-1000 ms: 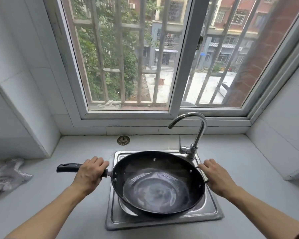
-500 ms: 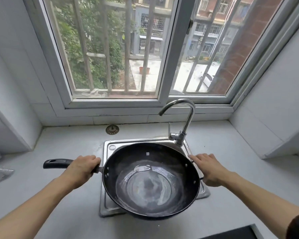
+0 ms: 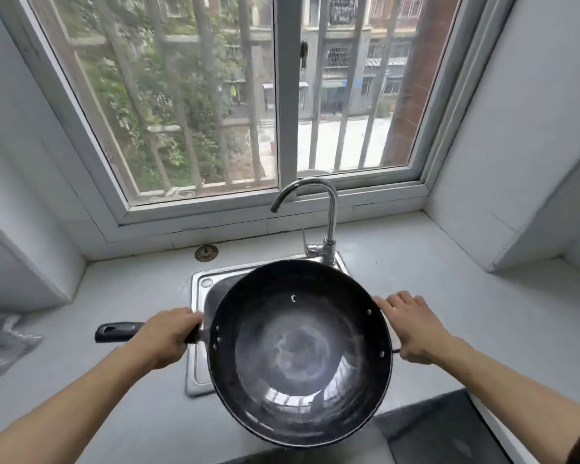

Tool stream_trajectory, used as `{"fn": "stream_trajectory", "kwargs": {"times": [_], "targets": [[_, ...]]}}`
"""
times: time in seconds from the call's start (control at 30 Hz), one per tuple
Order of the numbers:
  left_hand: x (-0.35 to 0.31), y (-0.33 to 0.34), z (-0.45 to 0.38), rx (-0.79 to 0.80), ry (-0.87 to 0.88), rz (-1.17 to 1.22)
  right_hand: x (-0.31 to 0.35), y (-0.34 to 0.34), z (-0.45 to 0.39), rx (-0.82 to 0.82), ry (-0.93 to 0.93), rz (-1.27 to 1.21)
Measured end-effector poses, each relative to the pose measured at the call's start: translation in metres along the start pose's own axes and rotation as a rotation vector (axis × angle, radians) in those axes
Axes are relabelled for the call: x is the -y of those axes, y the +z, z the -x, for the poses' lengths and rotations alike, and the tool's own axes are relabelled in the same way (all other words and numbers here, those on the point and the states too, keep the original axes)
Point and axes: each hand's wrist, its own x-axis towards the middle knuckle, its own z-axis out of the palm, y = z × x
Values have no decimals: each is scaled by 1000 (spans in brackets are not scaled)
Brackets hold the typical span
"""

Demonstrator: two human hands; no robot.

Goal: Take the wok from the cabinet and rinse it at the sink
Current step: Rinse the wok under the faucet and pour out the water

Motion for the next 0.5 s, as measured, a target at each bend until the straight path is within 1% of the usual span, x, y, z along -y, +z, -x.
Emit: {"fn": "stream_trajectory", "kwargs": {"times": [0.2,0.37,0.5], "targets": [[-61,-14,11,-146,64,-31,-32,13,73,-15,97,-78],[-114,-22,7,-158,157,-20,-52,19,139,-15,196,-115],[-151,-26,-11,-192,258,-13,-63,20,192,11,324,-89]]}}
